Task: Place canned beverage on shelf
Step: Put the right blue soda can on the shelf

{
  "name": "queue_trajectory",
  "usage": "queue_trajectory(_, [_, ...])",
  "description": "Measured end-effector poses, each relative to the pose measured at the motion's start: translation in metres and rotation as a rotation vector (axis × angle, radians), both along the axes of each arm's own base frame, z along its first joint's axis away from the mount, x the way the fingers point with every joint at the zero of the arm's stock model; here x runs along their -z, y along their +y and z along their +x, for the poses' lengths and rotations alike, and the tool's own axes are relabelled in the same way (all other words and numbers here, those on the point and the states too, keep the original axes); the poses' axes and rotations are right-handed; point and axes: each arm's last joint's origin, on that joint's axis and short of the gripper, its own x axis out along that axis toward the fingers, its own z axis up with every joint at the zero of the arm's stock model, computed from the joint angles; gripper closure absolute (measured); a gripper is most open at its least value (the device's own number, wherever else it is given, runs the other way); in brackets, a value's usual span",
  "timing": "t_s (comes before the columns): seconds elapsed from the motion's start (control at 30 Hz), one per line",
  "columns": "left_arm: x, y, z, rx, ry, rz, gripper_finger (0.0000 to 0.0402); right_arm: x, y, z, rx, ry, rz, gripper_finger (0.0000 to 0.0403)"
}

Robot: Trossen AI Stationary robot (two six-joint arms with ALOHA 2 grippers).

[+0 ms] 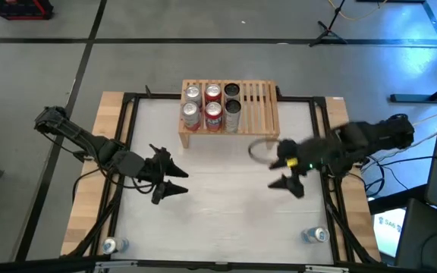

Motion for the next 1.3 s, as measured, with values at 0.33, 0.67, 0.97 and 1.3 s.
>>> queue_trajectory(0.33, [0.000, -0.005, -0.003, 0.061, -0.014, 0.101, 0.0101, 0.023, 0.071, -0.051, 0.219, 0.457, 0.280, 0.0080])
queue_trajectory(0.67, [0.000, -0.005, -0.002, 0.057, -0.019, 0.140, 0.0101, 0.055, 0.119, -0.091, 0.373, 0.777, 0.125, 0.0080])
queue_trajectory(0.97, [0.000, -0.005, -0.002, 0.056, -0.019, 0.139, 0.0101, 0.079, 0.152, -0.092, 0.446, 0.862, 0.068, 0.0080])
queue_trajectory(1.3, [0.000, -0.005, -0.002, 0.056, -0.019, 0.139, 0.0101, 0.083, 0.164, -0.113, 0.704, 0.837, 0.145, 0.0080])
